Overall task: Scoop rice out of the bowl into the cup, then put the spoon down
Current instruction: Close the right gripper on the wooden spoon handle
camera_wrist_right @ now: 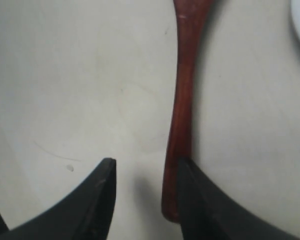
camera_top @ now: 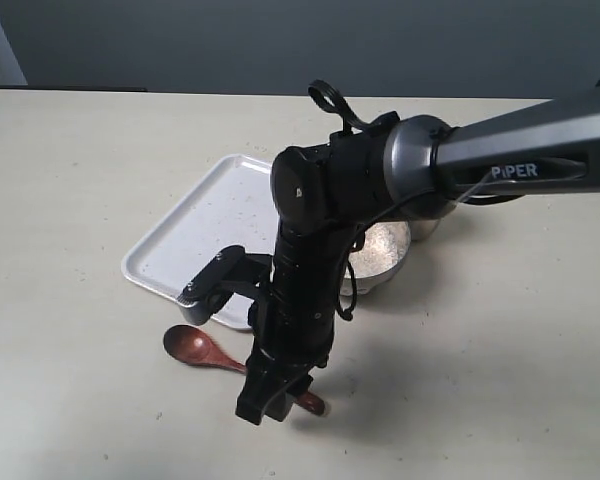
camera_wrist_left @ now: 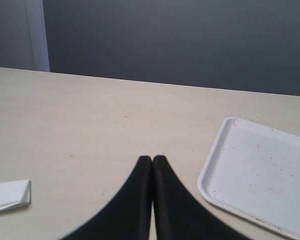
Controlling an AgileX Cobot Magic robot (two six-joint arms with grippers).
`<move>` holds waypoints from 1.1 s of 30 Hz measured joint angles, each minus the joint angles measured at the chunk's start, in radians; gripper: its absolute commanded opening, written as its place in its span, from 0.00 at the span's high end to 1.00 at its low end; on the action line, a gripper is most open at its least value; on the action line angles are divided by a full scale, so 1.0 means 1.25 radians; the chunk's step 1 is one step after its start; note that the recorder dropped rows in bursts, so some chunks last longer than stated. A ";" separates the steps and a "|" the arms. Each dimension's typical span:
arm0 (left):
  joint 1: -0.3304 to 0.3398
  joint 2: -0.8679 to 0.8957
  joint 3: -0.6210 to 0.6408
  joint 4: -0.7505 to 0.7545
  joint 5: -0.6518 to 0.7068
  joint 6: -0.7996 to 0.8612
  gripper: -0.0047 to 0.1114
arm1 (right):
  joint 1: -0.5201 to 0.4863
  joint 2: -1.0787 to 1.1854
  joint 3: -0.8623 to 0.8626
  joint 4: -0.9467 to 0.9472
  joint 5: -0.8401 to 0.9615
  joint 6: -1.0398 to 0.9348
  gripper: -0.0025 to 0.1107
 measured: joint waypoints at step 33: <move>0.000 0.000 0.000 0.000 0.000 0.000 0.96 | 0.001 0.027 -0.003 -0.049 -0.013 0.021 0.71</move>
